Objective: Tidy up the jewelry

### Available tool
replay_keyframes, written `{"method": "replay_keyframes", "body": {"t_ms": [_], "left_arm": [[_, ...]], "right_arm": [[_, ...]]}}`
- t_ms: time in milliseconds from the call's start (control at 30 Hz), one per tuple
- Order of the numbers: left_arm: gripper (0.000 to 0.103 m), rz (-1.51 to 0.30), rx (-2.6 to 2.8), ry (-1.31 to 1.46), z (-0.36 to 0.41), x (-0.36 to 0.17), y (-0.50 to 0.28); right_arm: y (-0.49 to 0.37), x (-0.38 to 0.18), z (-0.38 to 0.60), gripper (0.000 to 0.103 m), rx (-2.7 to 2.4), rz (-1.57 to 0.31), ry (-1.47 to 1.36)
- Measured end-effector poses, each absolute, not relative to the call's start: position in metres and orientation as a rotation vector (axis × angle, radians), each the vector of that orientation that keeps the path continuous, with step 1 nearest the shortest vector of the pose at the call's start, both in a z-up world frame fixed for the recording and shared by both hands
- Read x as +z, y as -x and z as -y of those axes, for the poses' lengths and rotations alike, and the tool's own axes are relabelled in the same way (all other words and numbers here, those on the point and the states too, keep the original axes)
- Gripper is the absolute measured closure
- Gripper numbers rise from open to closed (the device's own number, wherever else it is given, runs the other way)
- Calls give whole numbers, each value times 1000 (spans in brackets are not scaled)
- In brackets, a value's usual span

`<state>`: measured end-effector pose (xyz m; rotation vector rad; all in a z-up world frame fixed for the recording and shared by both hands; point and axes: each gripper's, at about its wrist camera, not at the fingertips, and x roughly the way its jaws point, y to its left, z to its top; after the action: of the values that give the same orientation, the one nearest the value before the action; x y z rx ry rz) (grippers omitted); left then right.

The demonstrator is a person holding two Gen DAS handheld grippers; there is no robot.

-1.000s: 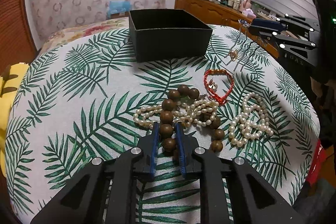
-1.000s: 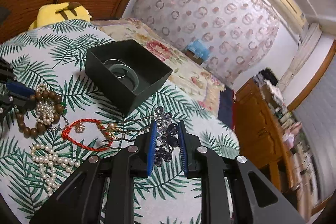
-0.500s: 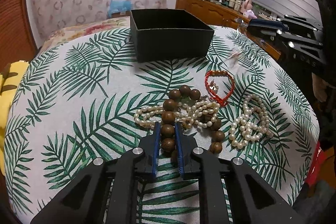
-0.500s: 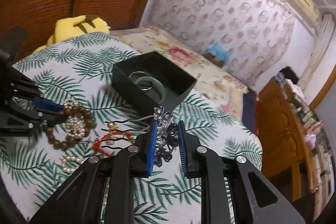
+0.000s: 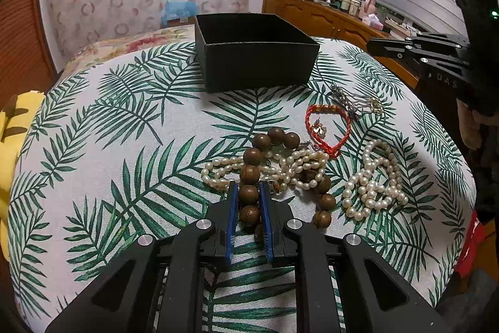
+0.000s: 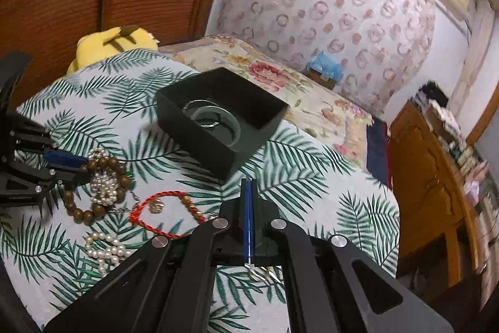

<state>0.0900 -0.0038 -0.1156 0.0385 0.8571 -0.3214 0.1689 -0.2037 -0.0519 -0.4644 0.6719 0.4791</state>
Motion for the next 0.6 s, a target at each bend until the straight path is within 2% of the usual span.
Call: {"method": "replay_keyframes", "body": {"t_ms": [267,300,333,400,600], "left_arm": [[90,-857,-321,-38,4,-116,-90],[90,-857,-321,-38,4,-116,-90],[90,-857,-322,-37,4,-116,-90],[90,-857,-322,-36,4,-116,-90],[90,-857,-323,-36,4,-116,-90]], "right_arm": [[-186,-51,239,101,463,-707,348],[-186,-55,239,95,471,-717,347],[-187,-60,237,81,482,-727,347],[-187,-72,231,66,520,-756,344],[-179,-98,235,66,505,-829,322]]}}
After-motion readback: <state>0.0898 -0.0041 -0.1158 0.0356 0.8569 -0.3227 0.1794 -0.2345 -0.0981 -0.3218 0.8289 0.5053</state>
